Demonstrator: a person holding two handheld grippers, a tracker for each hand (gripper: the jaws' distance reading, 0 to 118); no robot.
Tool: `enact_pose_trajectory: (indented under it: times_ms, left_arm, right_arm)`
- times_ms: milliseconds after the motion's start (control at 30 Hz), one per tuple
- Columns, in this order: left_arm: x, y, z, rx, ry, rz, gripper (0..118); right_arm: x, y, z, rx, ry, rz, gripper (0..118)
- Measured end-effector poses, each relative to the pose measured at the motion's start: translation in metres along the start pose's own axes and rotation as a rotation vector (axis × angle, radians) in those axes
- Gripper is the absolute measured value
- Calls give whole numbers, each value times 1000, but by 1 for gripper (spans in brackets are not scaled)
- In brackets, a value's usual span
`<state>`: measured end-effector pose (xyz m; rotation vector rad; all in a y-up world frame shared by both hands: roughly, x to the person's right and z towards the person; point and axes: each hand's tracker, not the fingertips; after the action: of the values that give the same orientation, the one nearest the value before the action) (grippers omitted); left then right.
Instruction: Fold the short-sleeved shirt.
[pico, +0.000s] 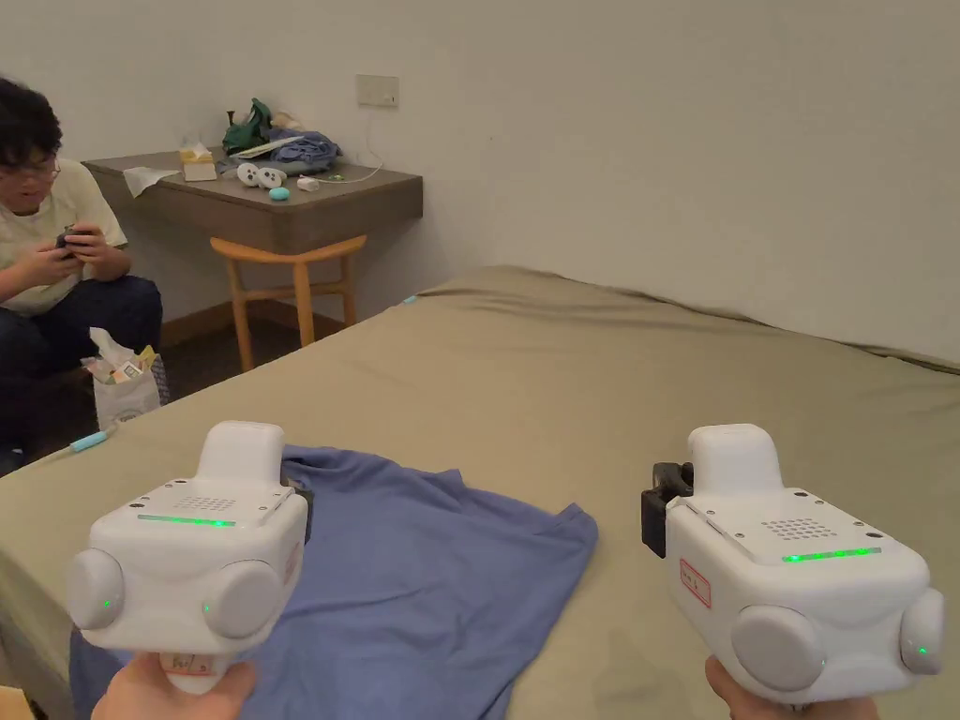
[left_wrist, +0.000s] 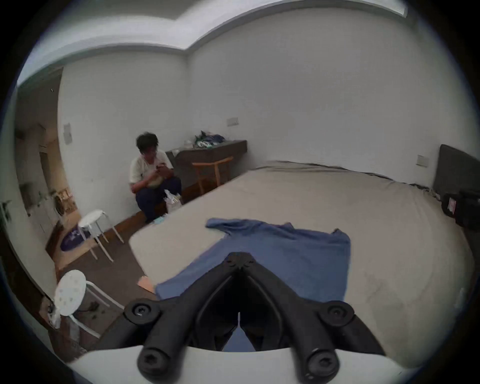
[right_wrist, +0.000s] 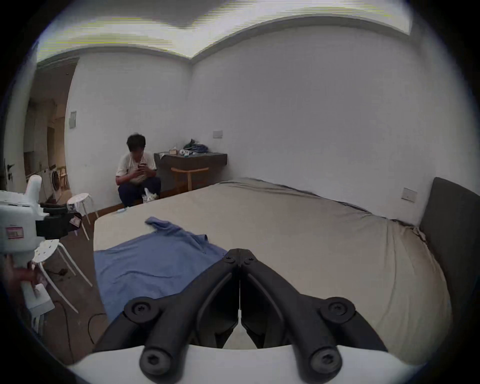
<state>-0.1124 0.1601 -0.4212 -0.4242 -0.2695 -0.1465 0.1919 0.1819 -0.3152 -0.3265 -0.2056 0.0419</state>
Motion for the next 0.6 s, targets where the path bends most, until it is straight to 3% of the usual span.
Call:
enact_pose_trajectory:
  times_ms: [33,67,100,133,367,600]
  left_arm:
    - [5,-1,-9,-28,-24,22,4]
    - [13,-5,-21,-57,-44,51,38]
    - [21,-10,-35,-102,-88,63,99]
    - [30,-14,-49,-159,-136,76,103]
    - [117,-42,-163,-311,-217,-75,103]
    - [160,-79,-251,-403,-238,-140,103]
  right_arm:
    - [3,-2,0,-8,-5,8,3]
    - [7,-4,0,-17,-24,24,3]
    - [13,-7,-4,-30,-44,44,3]
    - [18,-10,-6,-44,-58,59,3]
    - [63,-31,-42,-141,-134,88,3]
    - [86,-55,-88,-224,-124,98,3]
